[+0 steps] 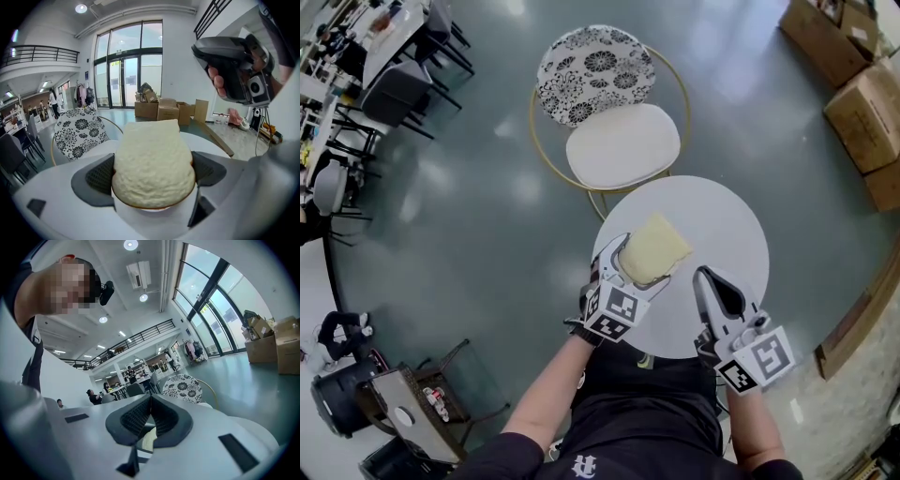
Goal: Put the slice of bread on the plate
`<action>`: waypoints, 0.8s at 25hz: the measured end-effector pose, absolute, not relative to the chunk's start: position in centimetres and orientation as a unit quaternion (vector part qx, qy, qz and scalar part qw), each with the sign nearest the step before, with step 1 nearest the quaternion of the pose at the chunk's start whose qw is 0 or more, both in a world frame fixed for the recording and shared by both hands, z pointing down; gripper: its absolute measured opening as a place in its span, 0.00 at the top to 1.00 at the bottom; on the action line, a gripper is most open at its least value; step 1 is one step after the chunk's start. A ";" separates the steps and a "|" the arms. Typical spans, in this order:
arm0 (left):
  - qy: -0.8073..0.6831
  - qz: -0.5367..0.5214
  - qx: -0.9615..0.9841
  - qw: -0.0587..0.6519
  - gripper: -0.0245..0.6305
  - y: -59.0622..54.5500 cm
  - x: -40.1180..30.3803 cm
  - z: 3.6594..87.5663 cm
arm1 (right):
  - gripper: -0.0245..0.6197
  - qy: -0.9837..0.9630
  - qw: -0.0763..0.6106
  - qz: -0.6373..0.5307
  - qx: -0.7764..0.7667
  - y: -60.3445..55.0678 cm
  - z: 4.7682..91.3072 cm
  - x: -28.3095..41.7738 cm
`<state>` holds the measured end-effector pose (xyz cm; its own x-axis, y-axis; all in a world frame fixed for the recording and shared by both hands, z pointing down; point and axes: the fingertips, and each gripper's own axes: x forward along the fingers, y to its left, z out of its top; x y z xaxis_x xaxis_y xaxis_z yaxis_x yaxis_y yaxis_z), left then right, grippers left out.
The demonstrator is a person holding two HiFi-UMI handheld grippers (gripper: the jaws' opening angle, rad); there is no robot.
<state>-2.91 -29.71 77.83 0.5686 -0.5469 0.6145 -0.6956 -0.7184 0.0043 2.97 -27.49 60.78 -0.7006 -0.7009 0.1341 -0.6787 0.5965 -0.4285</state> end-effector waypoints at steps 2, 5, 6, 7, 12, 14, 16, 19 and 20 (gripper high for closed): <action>-0.346 0.307 0.878 0.125 0.19 -29.7 -2.8 79.1 | 0.95 0.893 0.026 -0.228 -0.387 -27.7 61.3 2.9; -0.335 0.316 0.878 0.130 0.19 -29.7 -2.4 81.1 | 0.95 0.892 0.026 -0.228 -0.391 -27.8 62.3 3.0; -0.333 0.321 0.877 0.133 0.19 -29.6 -2.3 81.9 | 0.95 0.891 0.026 -0.228 -0.392 -27.8 62.6 3.1; -0.330 0.326 0.875 0.137 0.19 -29.6 -2.2 82.6 | 0.95 0.890 0.025 -0.229 -0.393 -27.7 62.9 3.2; -0.320 0.353 0.867 0.149 0.19 -29.4 -2.1 84.9 | 0.95 0.888 0.024 -0.233 -0.397 -27.3 63.4 3.6; -0.317 0.363 0.864 0.148 0.19 -29.4 -2.1 85.4 | 0.95 0.887 0.025 -0.235 -0.397 -27.2 63.3 3.8; -0.316 0.369 0.861 0.151 0.19 -29.5 -2.1 85.9 | 0.95 0.886 0.024 -0.237 -0.397 -27.2 63.2 4.0; -0.319 0.373 0.857 0.157 0.19 -29.8 -2.4 86.5 | 0.95 0.884 0.021 -0.239 -0.400 -27.4 63.5 3.9; -0.321 0.374 0.856 0.158 0.19 -30.0 -2.5 86.6 | 0.95 0.884 0.019 -0.239 -0.401 -27.6 63.7 3.8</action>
<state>-2.49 -30.04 86.56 0.5139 -0.4316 0.7414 -0.6679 -0.7437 0.0301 3.75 -27.59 63.69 -0.6780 -0.7180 0.1574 -0.6993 0.5642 -0.4390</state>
